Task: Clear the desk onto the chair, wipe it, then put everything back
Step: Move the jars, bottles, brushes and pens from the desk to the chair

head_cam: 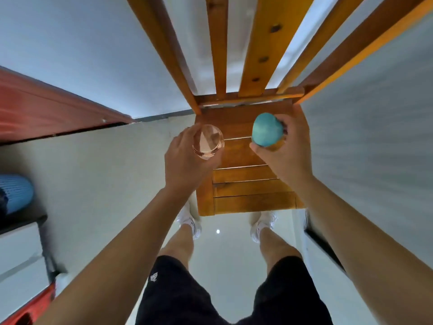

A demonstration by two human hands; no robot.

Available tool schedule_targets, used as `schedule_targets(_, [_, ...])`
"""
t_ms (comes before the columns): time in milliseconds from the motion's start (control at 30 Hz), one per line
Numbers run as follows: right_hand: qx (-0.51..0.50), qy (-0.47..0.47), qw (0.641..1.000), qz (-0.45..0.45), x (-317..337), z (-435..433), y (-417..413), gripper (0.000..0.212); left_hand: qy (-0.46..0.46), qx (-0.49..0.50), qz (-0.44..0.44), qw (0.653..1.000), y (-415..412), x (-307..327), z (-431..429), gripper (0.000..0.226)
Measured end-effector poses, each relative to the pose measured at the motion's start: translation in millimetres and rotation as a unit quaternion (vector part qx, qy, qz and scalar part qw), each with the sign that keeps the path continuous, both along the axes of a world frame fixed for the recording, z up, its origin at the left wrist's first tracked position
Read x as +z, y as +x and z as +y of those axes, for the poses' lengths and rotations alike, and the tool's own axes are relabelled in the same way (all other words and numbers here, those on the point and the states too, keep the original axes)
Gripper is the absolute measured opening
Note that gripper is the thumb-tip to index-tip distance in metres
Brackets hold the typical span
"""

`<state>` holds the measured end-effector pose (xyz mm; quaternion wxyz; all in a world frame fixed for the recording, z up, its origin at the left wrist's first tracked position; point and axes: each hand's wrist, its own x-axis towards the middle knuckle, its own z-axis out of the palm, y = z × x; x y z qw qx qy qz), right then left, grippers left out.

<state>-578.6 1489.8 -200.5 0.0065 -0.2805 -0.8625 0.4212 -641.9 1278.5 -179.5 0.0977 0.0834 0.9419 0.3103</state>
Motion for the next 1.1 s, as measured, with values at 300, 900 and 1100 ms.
schedule_targets(300, [0.013,-0.008,0.999,-0.029,-132.0,1.6,-20.9,0.076,-0.014,-0.011,-0.005,1.000,-13.9,-133.4,17.4,0.074])
schedule_targets(900, [0.015,0.079,0.996,-0.024,-125.5,-25.5,-21.4,0.085,-0.053,-0.050,0.064,0.995,-17.4,-132.3,-0.9,0.062])
schedule_targets(1100, [0.016,0.154,0.986,0.067,37.2,-23.7,-10.5,0.071,-0.030,-0.029,0.164,0.986,-3.8,27.0,-23.1,0.059])
